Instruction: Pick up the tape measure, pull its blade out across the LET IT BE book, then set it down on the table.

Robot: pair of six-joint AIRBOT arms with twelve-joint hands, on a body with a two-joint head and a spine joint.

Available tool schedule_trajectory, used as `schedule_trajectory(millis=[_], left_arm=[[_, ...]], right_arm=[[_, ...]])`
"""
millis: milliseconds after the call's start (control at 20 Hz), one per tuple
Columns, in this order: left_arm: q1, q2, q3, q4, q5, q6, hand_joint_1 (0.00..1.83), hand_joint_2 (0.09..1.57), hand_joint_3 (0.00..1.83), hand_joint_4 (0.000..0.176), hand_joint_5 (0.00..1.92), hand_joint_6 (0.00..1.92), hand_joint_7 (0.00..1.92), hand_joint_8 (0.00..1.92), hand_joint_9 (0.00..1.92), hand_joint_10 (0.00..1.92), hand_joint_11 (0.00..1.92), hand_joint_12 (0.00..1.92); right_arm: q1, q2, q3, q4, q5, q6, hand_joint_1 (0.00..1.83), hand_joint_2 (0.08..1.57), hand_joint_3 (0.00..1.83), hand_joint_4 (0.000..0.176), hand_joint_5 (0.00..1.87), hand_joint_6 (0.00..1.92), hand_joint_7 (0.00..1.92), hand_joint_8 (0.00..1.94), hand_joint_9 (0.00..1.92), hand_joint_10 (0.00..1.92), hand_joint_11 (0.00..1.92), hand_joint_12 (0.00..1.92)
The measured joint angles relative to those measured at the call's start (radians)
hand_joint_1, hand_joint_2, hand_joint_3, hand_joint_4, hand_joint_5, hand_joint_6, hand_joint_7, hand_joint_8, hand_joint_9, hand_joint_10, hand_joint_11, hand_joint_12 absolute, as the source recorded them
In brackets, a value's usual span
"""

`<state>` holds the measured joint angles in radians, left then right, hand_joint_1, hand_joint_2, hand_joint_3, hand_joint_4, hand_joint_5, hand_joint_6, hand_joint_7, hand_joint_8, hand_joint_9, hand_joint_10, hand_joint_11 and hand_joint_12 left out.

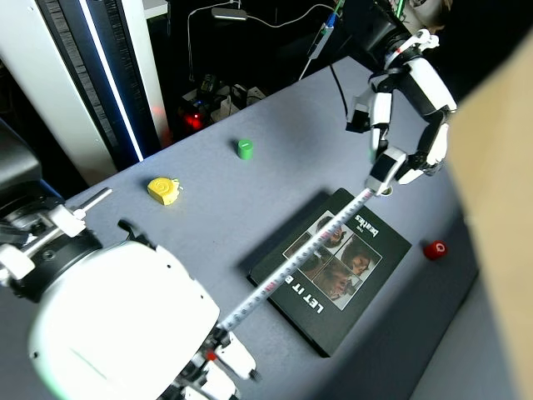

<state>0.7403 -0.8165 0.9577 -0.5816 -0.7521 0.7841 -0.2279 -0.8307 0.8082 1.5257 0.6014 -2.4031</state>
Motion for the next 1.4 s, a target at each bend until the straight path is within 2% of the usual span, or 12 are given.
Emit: schedule_trajectory(millis=[150, 300, 450, 600, 800, 850, 900, 950, 1000, 1400], left_arm=[[0.0, 0.0, 0.0, 0.002, 0.001, 0.0, 1.39, 1.07, 0.0, 0.0, 1.1, 0.58, 1.08, 0.87, 0.94, 1.19, 0.84, 1.04], [0.0, -0.004, 0.016, 0.018, 0.01, 0.0, 1.39, 1.07, 0.0, 0.0, 1.11, 0.57, 1.08, 0.89, 0.94, 1.19, 0.84, 1.03], [0.0, -0.007, 0.041, 0.02, 0.02, 0.001, 1.39, 1.07, 0.0, 0.0, 1.11, 0.57, 1.08, 0.88, 0.94, 1.19, 0.84, 1.03], [0.012, -0.021, 0.063, 0.022, 0.019, 0.0, 1.39, 1.07, 0.0, 0.0, 1.12, 0.56, 1.08, 0.88, 0.93, 1.19, 0.84, 1.03], [0.04, -0.043, 0.115, 0.009, 0.024, -0.003, 1.39, 1.07, 0.0, 0.0, 1.1, 0.6, 1.08, 0.88, 0.93, 1.19, 0.83, 1.05], [0.054, -0.048, 0.136, -0.003, 0.025, -0.002, 1.39, 1.07, 0.0, 0.0, 1.09, 0.6, 1.08, 0.88, 0.93, 1.19, 0.83, 1.05], [0.06, -0.051, 0.15, -0.013, 0.027, -0.001, 1.39, 1.08, 0.0, 0.0, 1.09, 0.59, 1.08, 0.88, 0.93, 1.2, 0.84, 1.05], [0.064, -0.055, 0.16, -0.01, 0.024, -0.004, 1.39, 1.08, 0.0, 0.0, 1.09, 0.59, 1.08, 0.88, 0.93, 1.2, 0.84, 1.05], [0.069, -0.061, 0.17, -0.013, 0.021, -0.005, 1.39, 1.08, 0.0, 0.0, 1.08, 0.6, 1.08, 0.88, 0.93, 1.2, 0.83, 1.05], [0.105, -0.085, 0.236, -0.033, 0.007, -0.024, 1.38, 1.07, 0.0, 0.0, 1.11, 0.61, 1.06, 0.88, 0.95, 1.18, 0.82, 1.03]], right_arm=[[-0.008, 0.0, -0.025, 0.0, 0.003, -0.002, 0.16, 1.0, 0.0, 0.0, 0.0, 0.0, 0.0, 0.0, 0.0, 0.0, 0.0, 0.01], [-0.012, 0.013, -0.082, 0.0, -0.002, -0.002, 0.13, 0.97, 0.0, 0.0, 0.0, 0.0, 0.0, 0.0, 0.0, 0.0, 0.0, 0.0], [-0.011, 0.038, -0.134, -0.067, -0.049, 0.073, 0.1, 0.96, 0.0, 0.0, 0.0, 0.0, 0.0, 0.0, 0.0, 0.0, 0.03, 0.01], [-0.011, 0.071, -0.161, -0.202, -0.142, 0.18, 0.09, 0.97, 0.0, 0.0, 0.0, 0.0, 0.0, 0.0, 0.0, 0.0, 0.03, 0.02], [-0.004, 0.108, -0.203, -0.214, -0.197, 0.224, 0.09, 0.97, 0.0, 0.0, 0.0, 0.0, 0.0, 0.0, 0.0, 0.0, 0.04, 0.02], [-0.004, 0.13, -0.211, -0.265, -0.216, 0.266, 0.09, 0.97, 0.0, 0.0, 0.0, 0.0, 0.0, 0.0, 0.0, 0.0, 0.05, 0.03], [-0.028, 0.146, -0.21, -0.423, -0.229, 0.387, 0.09, 0.97, 0.0, 0.0, 0.0, 0.0, 0.0, 0.0, 0.0, 0.0, 0.05, 0.03], [-0.049, 0.154, -0.21, -0.541, -0.226, 0.462, 0.09, 0.97, 0.0, 0.0, 0.0, 0.0, 0.0, 0.0, 0.0, 0.0, 0.05, 0.03], [-0.064, 0.157, -0.211, -0.608, -0.226, 0.492, 0.09, 0.97, 0.0, 0.0, 0.0, 0.0, 0.0, 0.0, 0.0, 0.0, 0.05, 0.03], [-0.063, 0.16, -0.233, -0.614, -0.285, 0.531, 0.11, 0.97, 0.0, 0.0, 0.0, 0.0, 0.0, 0.0, 0.0, 0.0, 0.05, 0.04]])
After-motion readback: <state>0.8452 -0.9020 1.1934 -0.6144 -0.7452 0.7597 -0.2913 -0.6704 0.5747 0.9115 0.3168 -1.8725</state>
